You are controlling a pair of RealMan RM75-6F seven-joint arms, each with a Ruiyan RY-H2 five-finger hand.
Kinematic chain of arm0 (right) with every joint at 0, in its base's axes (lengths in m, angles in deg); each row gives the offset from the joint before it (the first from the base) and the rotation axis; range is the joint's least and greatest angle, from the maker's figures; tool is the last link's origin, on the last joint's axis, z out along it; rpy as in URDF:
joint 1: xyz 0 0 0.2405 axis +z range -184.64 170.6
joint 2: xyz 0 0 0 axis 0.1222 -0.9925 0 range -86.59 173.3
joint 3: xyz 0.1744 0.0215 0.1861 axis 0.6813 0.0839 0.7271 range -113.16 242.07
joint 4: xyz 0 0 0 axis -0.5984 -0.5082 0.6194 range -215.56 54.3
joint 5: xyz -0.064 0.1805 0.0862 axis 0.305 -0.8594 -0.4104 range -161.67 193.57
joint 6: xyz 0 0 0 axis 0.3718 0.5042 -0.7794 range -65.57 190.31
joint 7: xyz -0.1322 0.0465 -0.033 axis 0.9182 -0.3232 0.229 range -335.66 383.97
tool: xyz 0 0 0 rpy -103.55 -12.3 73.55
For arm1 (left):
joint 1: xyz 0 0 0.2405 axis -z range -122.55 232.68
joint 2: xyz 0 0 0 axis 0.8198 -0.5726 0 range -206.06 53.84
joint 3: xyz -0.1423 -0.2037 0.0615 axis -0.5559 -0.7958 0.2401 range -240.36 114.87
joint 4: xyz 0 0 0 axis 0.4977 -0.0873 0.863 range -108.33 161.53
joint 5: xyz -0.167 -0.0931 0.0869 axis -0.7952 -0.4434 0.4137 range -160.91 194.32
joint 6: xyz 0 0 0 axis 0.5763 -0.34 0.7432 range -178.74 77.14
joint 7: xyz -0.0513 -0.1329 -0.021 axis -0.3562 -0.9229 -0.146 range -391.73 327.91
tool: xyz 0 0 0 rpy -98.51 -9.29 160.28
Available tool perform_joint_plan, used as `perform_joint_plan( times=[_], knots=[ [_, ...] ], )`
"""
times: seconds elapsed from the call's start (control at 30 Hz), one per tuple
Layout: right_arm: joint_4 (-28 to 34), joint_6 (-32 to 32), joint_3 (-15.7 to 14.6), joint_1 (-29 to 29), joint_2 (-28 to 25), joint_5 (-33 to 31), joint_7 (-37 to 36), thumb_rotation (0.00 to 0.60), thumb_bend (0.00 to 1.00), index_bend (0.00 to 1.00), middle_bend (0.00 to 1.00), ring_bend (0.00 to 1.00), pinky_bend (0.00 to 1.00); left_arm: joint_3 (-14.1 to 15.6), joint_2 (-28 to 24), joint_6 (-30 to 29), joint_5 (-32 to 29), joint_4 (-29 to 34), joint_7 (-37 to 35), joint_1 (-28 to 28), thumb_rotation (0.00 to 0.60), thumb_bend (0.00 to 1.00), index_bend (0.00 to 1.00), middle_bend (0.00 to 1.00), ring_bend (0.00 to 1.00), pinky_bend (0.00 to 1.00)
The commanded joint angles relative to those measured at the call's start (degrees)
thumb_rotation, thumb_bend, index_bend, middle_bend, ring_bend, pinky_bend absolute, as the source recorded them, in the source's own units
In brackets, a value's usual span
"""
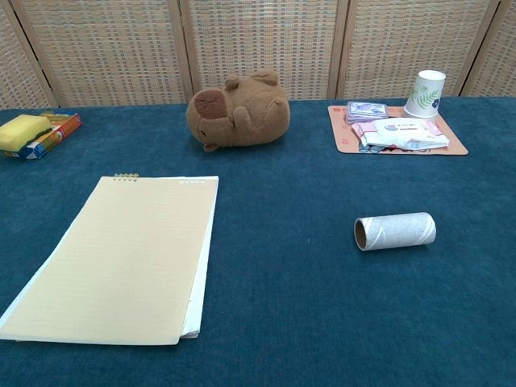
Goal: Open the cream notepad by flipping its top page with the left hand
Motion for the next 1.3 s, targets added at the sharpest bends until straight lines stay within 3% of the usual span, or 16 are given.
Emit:
perform_joint_plan(
  times=[0.03,0.33,0.57,0.73,1.1,1.3],
  knots=[
    [0.10,-0.07,-0.03,0.04,-0.16,0.03,0.41,0.600,0.00,0.00,0.00,0.00,0.00,0.15,0.25,0.25,0.72,-0.49,-0.70,0.05,0.600,0.00,0.00,0.00,0.00,0.00],
    [0.35,-0.05,-0.10,0.16,0.33,0.36,0.66,0.600,0.00,0.00,0.00,0.00,0.00,1.33,2.22,3.17,4.07,-2.27,-3.73,1.74,0.600,0.00,0.00,0.00,0.00,0.00],
    [0.28,-0.52,0.06,0.25,0.43,-0.35,0.33,0.600,0.00,0.00,0.00,0.00,0.00,4.84,10.01,9.59,13.22,-8.51,-1.49,5.97,0.600,0.00,0.00,0.00,0.00,0.00],
    [0.28,-0.92,0.02,0.35,0.34,-0.51,-0.24,0.600,0.00,0.00,0.00,0.00,0.00,5.02,16.19,13.46,14.50,-12.16,-0.02,8.17,0.600,0.15,0.00,0.00,0.00,0.00],
    [0.31,-1.81,0.06,0.53,-0.09,-1.26,-1.57,0.600,0.00,0.00,0.00,0.00,0.00,5.08,21.43,15.04,14.76,-16.67,3.38,9.17,0.600,0.15,0.00,0.00,0.00,0.00],
    [0.34,-1.88,0.01,0.54,-0.31,-1.20,-2.37,0.600,0.00,0.00,0.00,0.00,0.00,4.75,24.03,17.01,13.17,-18.87,3.52,10.35,0.600,0.22,0.00,0.00,0.00,0.00]
  ],
)
